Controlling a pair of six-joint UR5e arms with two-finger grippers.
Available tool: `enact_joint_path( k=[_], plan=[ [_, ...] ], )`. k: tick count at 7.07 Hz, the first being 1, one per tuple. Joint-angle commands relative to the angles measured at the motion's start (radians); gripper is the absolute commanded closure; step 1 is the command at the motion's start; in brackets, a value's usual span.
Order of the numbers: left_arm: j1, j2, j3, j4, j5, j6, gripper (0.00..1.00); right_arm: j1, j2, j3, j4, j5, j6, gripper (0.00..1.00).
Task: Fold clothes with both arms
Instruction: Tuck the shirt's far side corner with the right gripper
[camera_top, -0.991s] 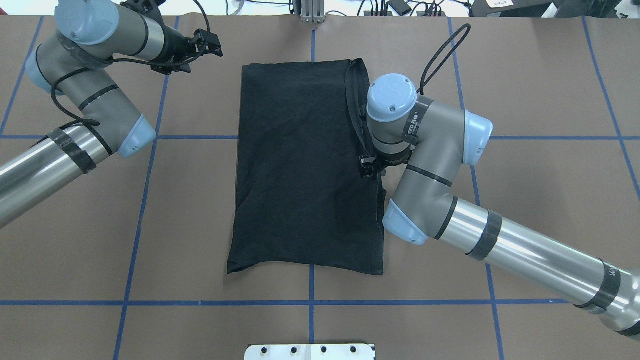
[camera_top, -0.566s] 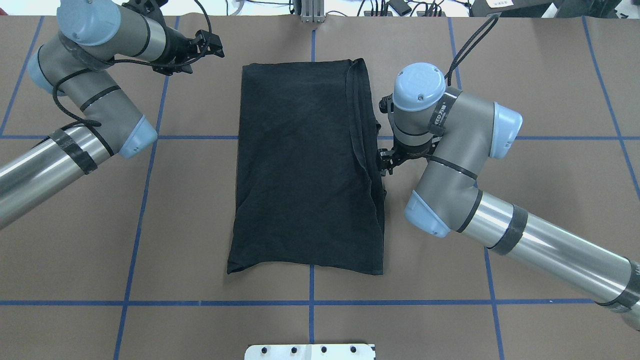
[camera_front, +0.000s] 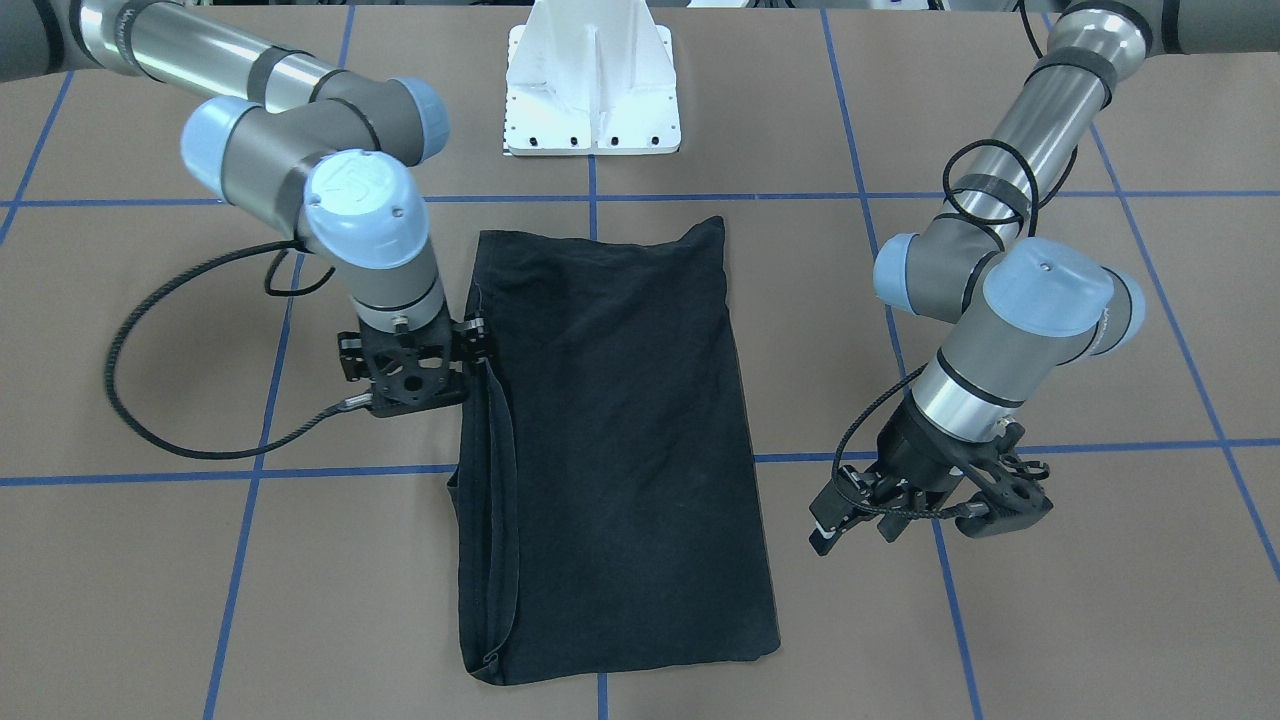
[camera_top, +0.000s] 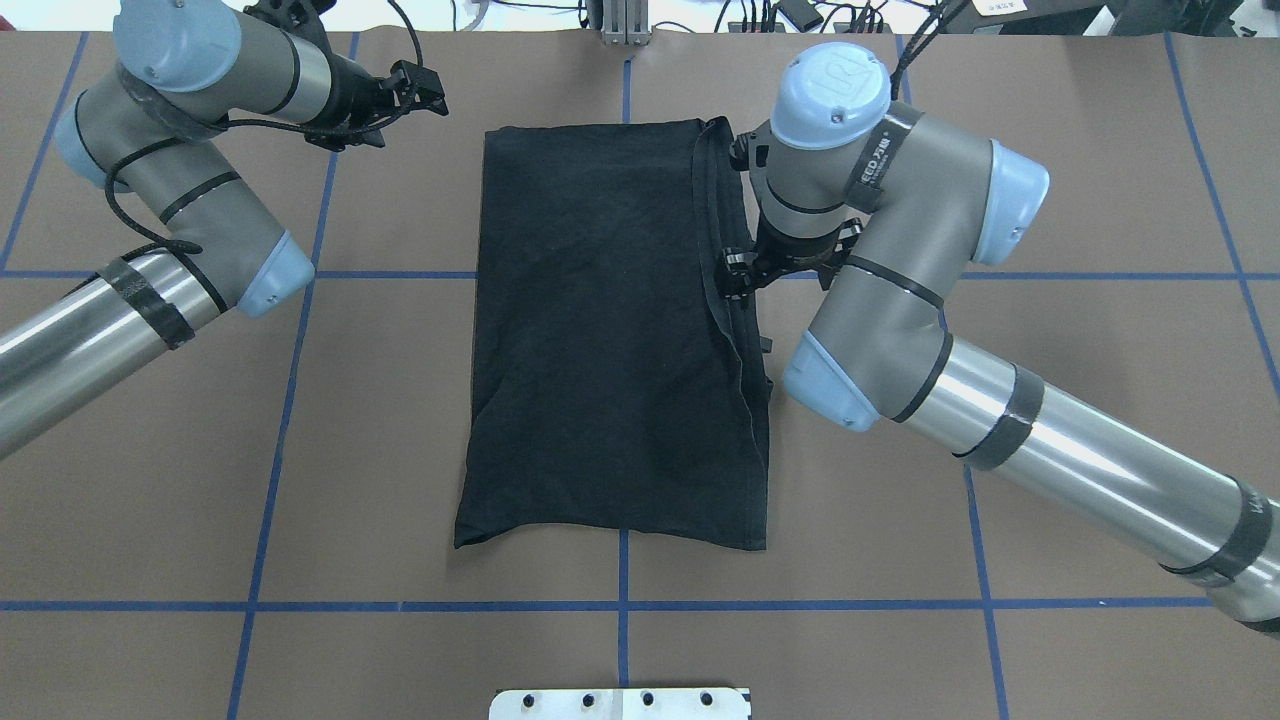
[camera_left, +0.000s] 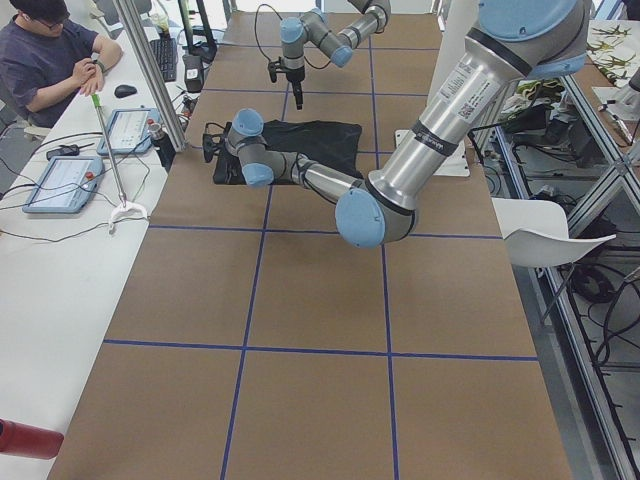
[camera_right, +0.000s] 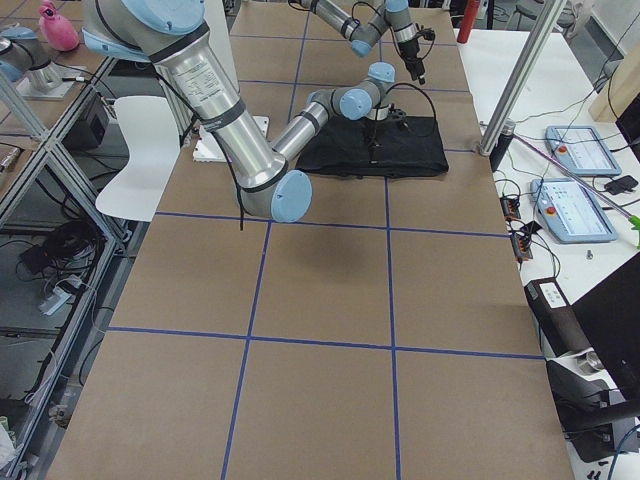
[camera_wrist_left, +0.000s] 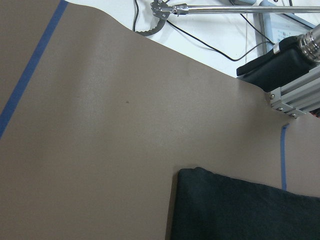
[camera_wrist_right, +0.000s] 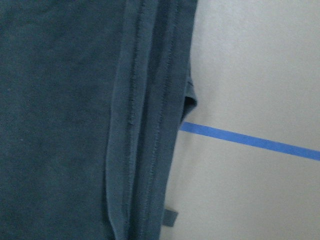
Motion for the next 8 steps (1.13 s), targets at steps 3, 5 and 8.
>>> enact_joint_path(
  k=[3,5,8],
  plan=[
    [-0.001,0.004,-0.048,-0.017,0.003,0.008,0.00,-0.056,0.090,-0.279,0.225,-0.061,0.009,0.00],
    [-0.001,0.004,-0.092,-0.025,0.003,0.006,0.00,-0.046,0.084,-0.310,0.219,-0.081,-0.002,0.00],
    [0.001,0.002,-0.091,-0.025,0.005,0.005,0.00,-0.010,0.080,-0.316,0.215,-0.069,-0.019,0.00]
  ],
)
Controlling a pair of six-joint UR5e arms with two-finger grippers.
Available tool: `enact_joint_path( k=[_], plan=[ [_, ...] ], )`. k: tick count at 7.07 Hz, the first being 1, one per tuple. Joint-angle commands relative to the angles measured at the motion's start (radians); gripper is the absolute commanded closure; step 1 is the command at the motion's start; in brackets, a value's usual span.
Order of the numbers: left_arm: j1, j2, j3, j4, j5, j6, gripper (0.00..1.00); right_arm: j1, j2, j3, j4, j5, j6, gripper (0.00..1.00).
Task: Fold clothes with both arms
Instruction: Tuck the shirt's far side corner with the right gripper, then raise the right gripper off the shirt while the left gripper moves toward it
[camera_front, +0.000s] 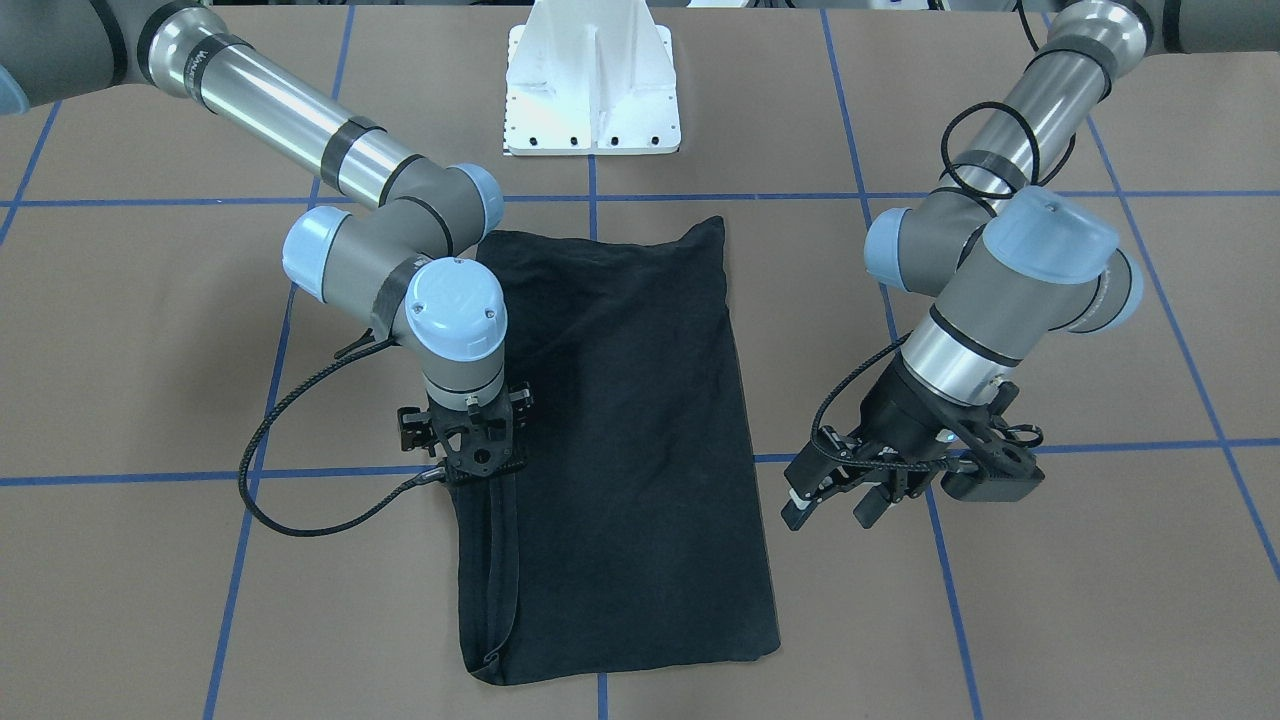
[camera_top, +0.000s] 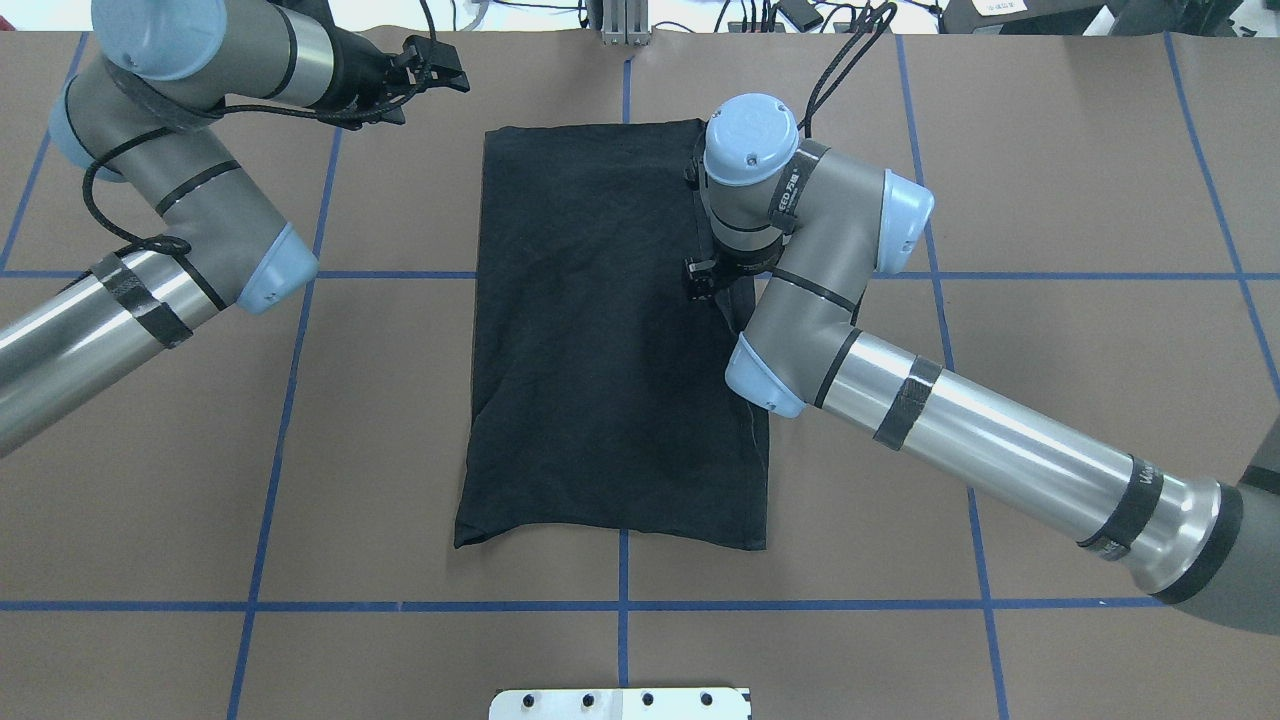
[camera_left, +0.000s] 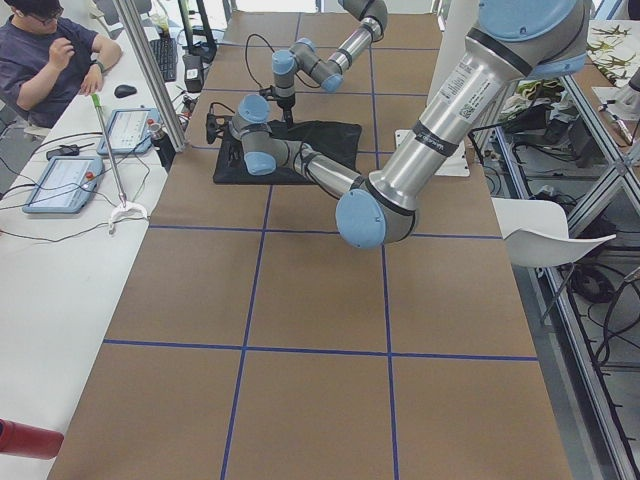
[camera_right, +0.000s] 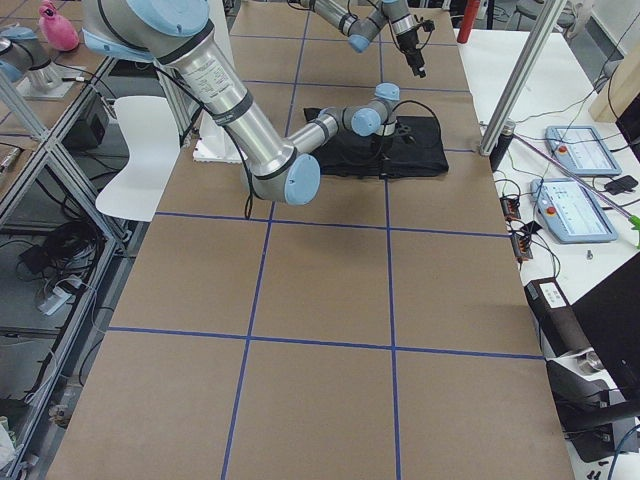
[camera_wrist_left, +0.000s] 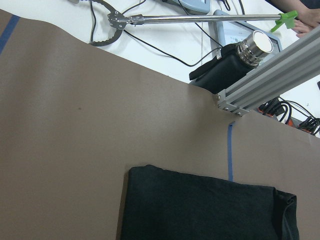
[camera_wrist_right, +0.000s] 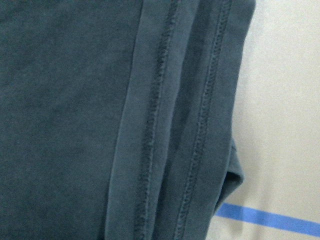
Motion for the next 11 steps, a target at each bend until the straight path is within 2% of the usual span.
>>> enact_joint_path(
  k=[1,6,8,9,10,11],
  plan=[
    [0.001,-0.004,0.001,0.000,0.001,0.000,0.00,0.023,-0.005,-0.002,-0.002,0.007,-0.005,0.00],
    [0.001,-0.015,-0.002,0.001,0.000,-0.003,0.00,0.100,-0.067,0.012,-0.006,0.066,-0.096,0.00],
    [0.001,-0.018,-0.006,0.001,-0.002,-0.003,0.00,0.151,-0.022,0.028,-0.053,0.157,-0.096,0.00],
    [0.001,-0.011,-0.035,0.003,-0.002,-0.006,0.00,0.154,-0.031,0.076,-0.044,0.212,-0.073,0.00],
    [0.003,-0.004,-0.069,0.009,-0.003,-0.012,0.00,0.152,-0.093,0.183,-0.041,0.268,0.021,0.00],
    [0.004,0.018,-0.104,0.011,-0.009,-0.011,0.00,0.139,-0.136,0.274,-0.012,0.274,0.127,0.00]
  ],
)
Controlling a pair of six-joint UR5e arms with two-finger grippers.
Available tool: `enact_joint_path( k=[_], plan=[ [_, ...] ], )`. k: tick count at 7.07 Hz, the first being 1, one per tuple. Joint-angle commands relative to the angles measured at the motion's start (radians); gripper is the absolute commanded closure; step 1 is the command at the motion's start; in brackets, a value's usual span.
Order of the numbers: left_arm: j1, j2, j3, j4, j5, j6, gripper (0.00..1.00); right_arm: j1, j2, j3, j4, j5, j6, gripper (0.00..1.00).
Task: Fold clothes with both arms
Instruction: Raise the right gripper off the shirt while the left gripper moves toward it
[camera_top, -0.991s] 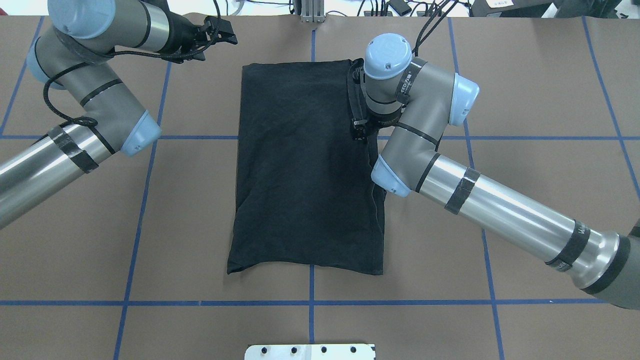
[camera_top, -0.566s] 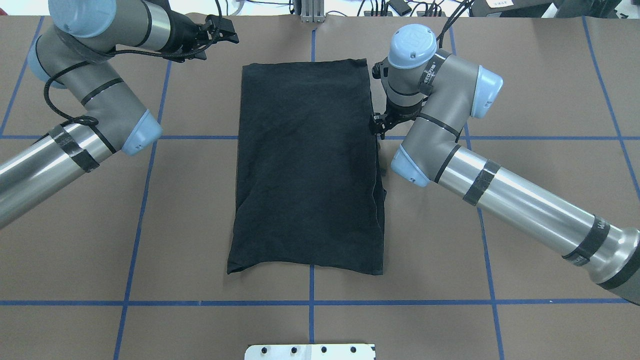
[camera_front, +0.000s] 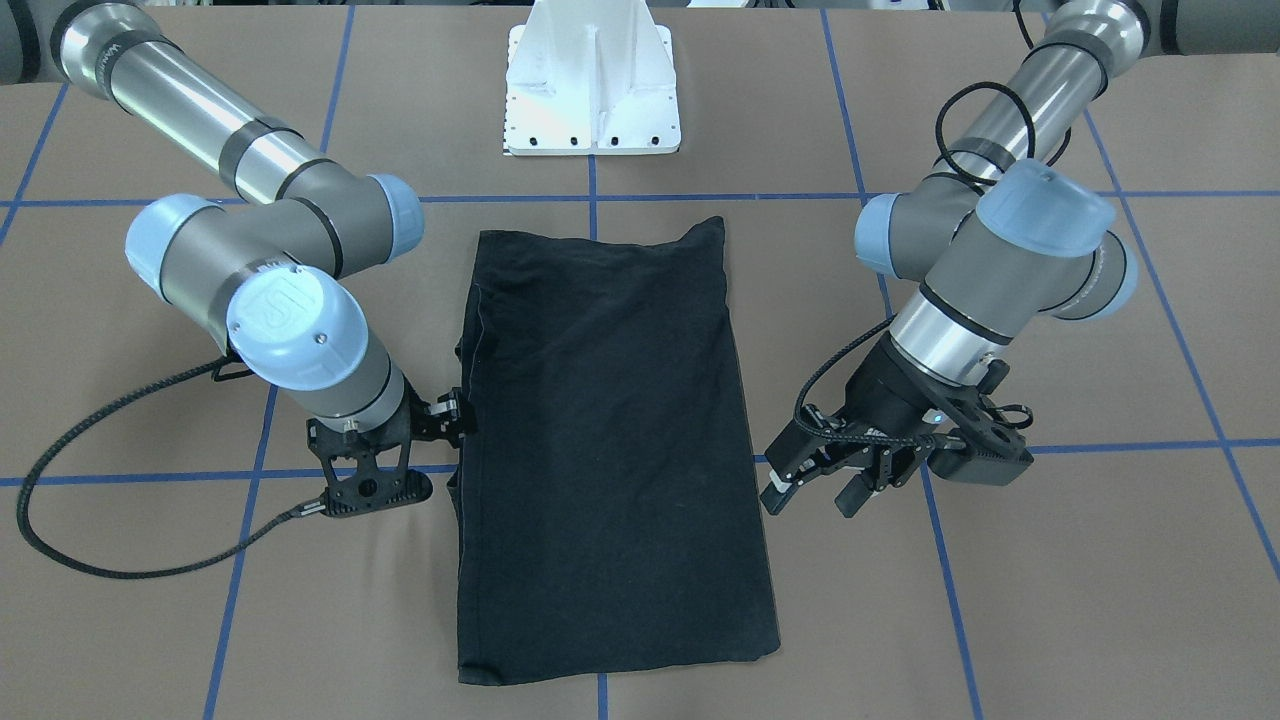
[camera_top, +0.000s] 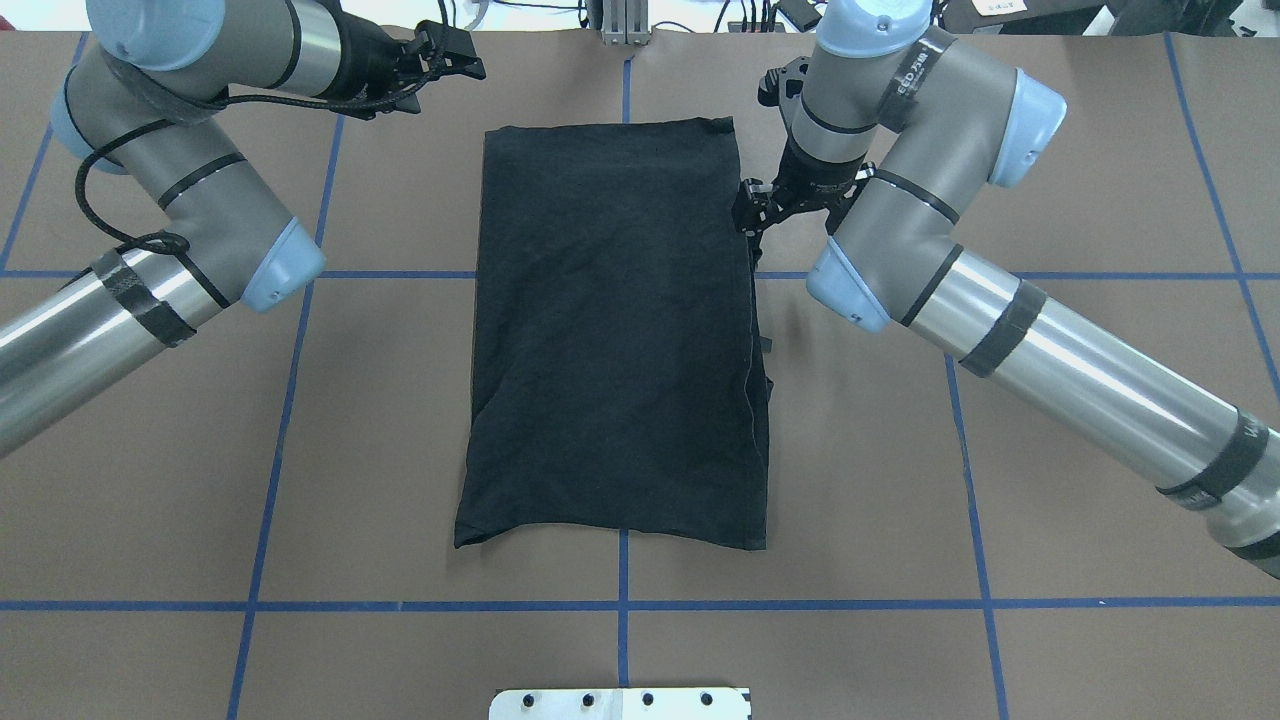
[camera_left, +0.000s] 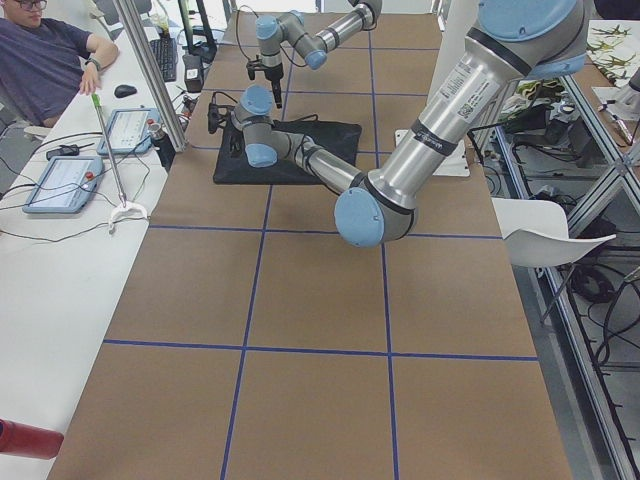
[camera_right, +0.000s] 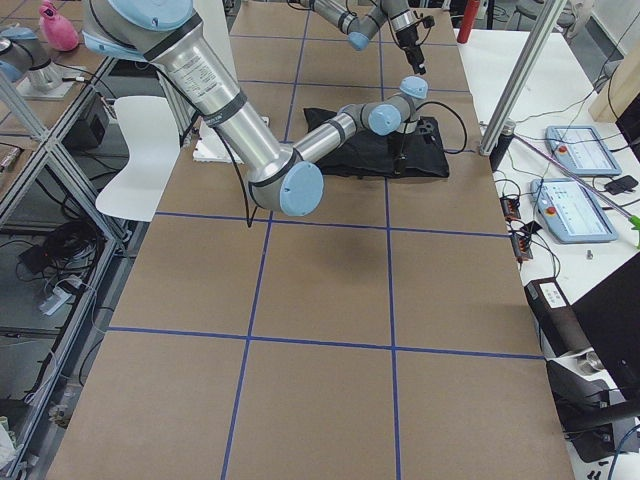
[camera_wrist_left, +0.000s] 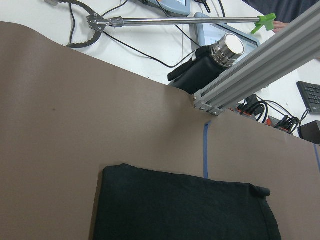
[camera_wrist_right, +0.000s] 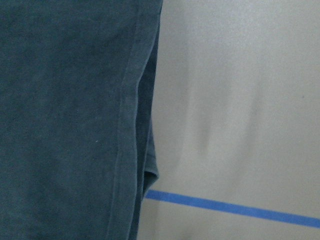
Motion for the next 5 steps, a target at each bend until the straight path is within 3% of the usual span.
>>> enact_joint_path(
  k=[1,3,5],
  plan=[
    [0.014,0.062,-0.078,-0.010,-0.043,0.000,0.00,-0.019,-0.075,0.170,0.060,0.044,0.208,0.00],
    [0.023,0.159,-0.173,-0.007,-0.146,-0.006,0.00,-0.061,-0.185,0.340,0.133,0.067,0.360,0.00],
    [0.104,0.291,-0.300,-0.007,-0.139,-0.049,0.00,-0.105,-0.280,0.403,0.304,0.072,0.513,0.00]
  ],
)
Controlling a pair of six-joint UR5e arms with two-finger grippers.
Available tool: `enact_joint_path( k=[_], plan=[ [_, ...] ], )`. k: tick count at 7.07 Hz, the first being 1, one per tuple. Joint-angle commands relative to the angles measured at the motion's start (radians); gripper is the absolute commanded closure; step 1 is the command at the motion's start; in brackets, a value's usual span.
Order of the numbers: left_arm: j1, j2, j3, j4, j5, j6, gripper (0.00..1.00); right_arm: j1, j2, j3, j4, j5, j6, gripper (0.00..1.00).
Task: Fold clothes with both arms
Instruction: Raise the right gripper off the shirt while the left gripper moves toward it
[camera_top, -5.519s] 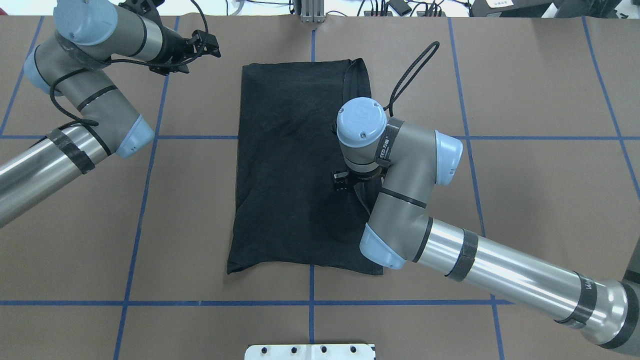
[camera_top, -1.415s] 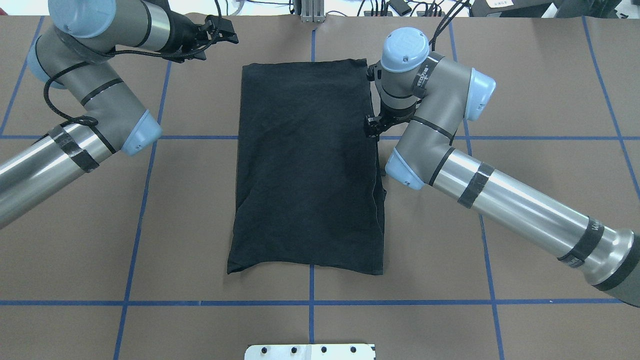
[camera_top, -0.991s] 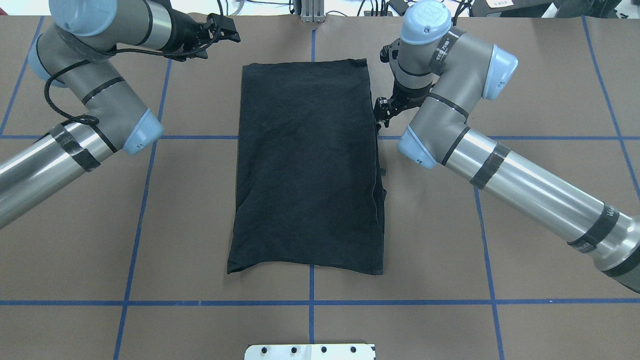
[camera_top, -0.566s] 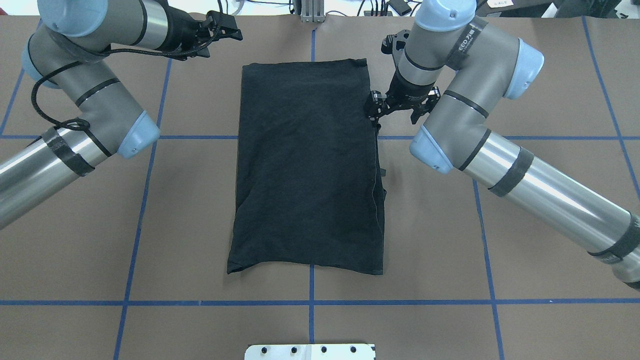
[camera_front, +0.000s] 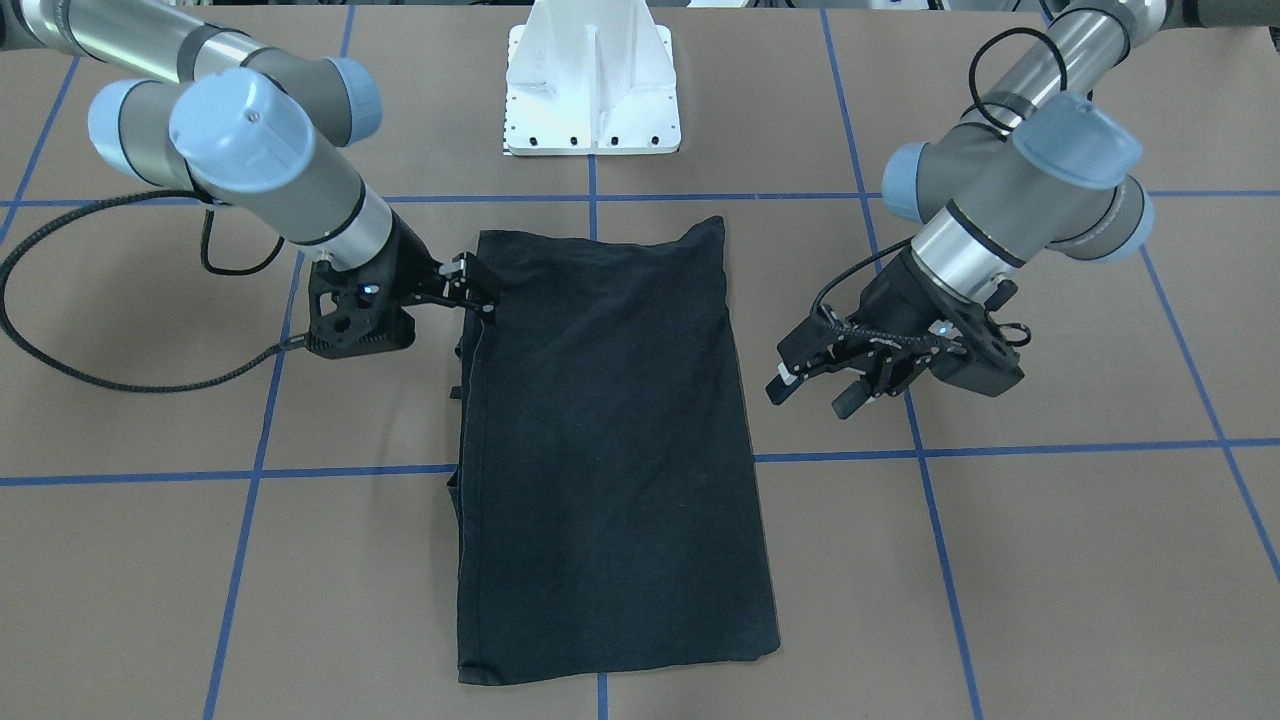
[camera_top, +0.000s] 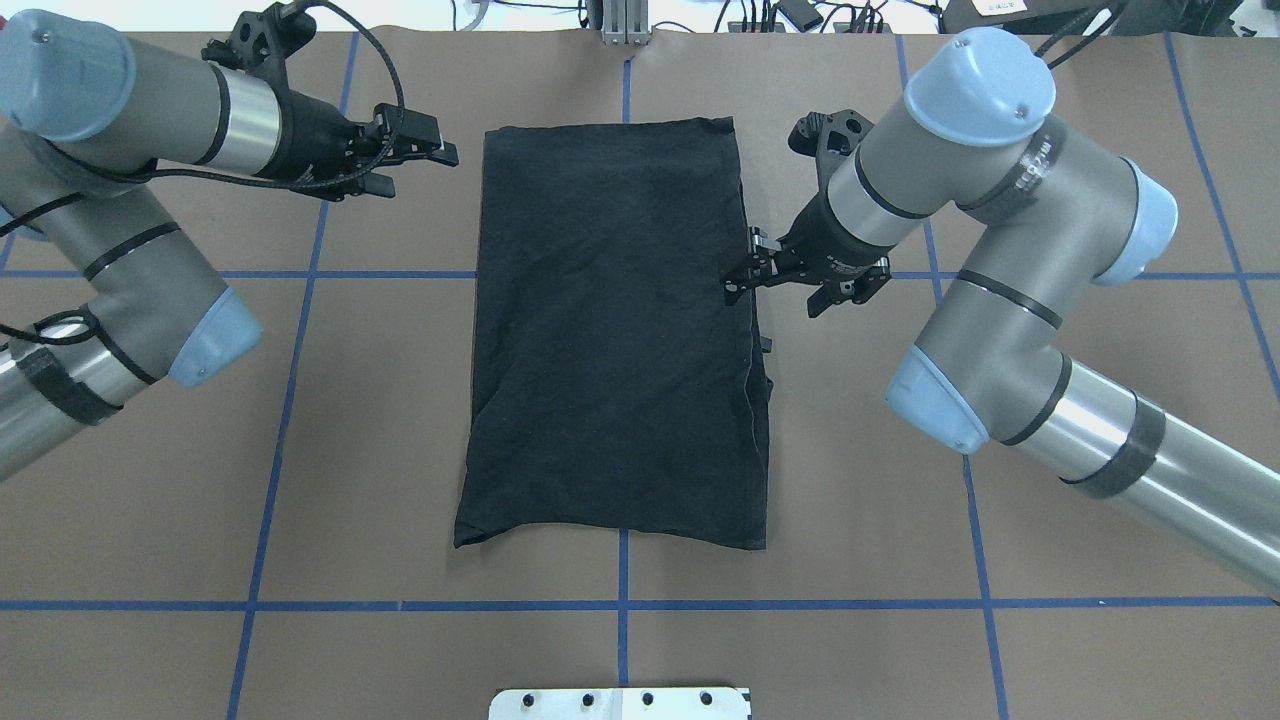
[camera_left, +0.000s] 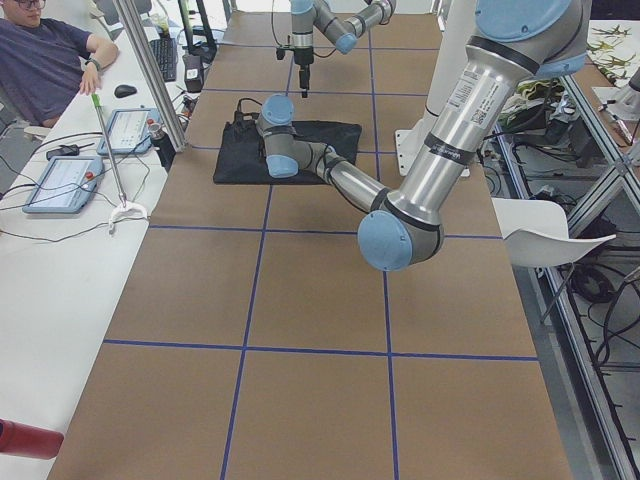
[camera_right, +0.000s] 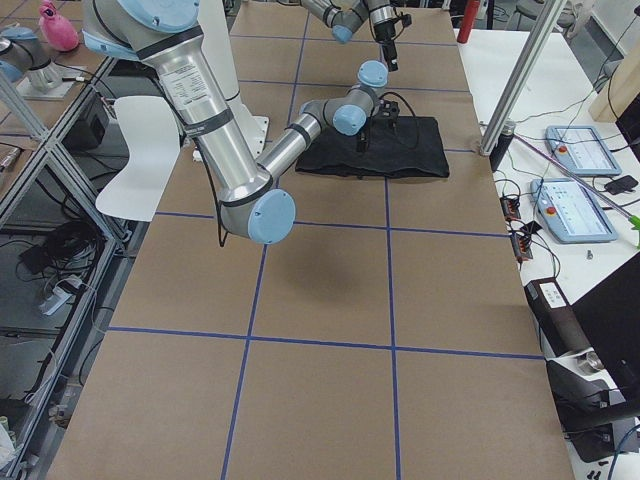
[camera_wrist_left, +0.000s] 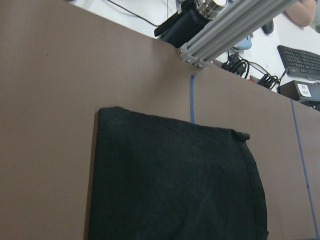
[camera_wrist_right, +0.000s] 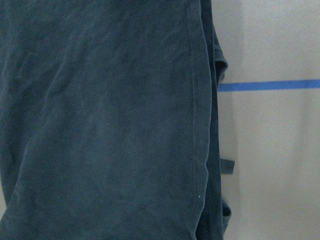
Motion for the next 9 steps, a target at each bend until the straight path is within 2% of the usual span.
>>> enact_joint_path(
  k=[1,2,3,5,9],
  plan=[
    [0.127,0.167,-0.148,-0.001,0.035,-0.062,0.00,-0.039,-0.082,0.032,0.175,0.002,0.137,0.00],
    [0.225,0.227,-0.229,0.002,0.110,-0.138,0.00,-0.043,-0.111,0.035,0.236,0.006,0.165,0.00],
    [0.308,0.254,-0.259,0.003,0.159,-0.198,0.00,-0.044,-0.111,0.034,0.244,0.010,0.168,0.00],
    [0.463,0.254,-0.253,0.009,0.266,-0.242,0.00,-0.044,-0.110,0.031,0.244,0.018,0.167,0.00],
    [0.551,0.240,-0.192,0.011,0.313,-0.242,0.00,-0.041,-0.108,0.029,0.244,0.032,0.167,0.00]
  ],
)
